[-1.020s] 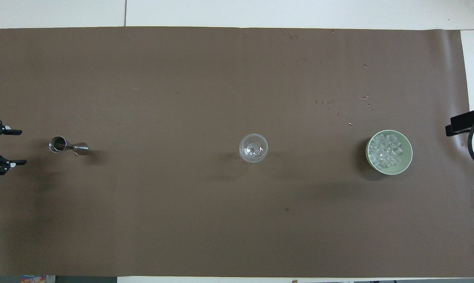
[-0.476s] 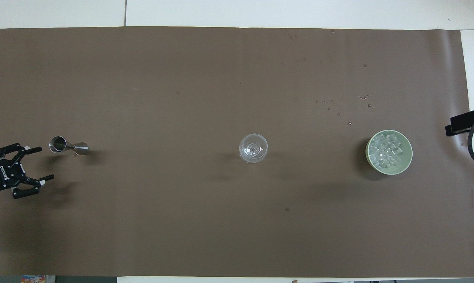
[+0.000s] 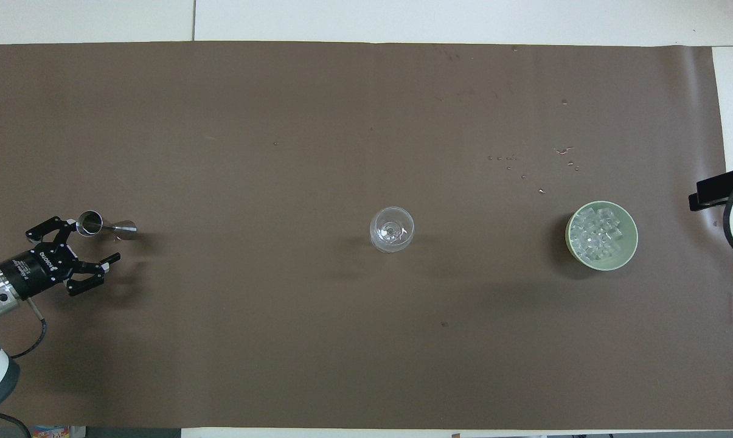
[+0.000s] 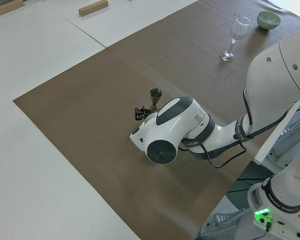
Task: Pour wine and add ice with both arms
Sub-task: 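Close the left gripper around the silver jigger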
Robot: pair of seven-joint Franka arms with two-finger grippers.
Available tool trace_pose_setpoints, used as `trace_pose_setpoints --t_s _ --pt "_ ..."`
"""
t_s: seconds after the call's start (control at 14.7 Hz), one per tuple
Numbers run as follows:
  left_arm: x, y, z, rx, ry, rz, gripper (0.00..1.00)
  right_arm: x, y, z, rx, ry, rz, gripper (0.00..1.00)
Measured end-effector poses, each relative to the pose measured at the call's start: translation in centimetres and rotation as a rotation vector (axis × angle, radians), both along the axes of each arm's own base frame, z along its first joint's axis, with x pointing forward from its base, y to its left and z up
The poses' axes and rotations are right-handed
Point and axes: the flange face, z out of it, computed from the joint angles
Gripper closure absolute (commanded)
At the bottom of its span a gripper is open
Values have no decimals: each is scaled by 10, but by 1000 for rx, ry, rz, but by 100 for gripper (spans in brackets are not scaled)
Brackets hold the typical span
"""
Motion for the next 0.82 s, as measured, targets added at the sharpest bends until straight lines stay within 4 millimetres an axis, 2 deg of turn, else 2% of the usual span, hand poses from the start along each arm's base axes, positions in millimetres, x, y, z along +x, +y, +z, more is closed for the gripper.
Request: trace_pose_setpoints --t_s 0.34,0.48,0.82 --pt "4 -5 0 -6 -20 36 0 0 0 0 0 0 0 0" --pt "4 -5 0 -2 -33 34 15 0 0 0 0 0 0 0" --pt "4 -8 0 5 -39 29 18 0 0 0 0 0 0 0"
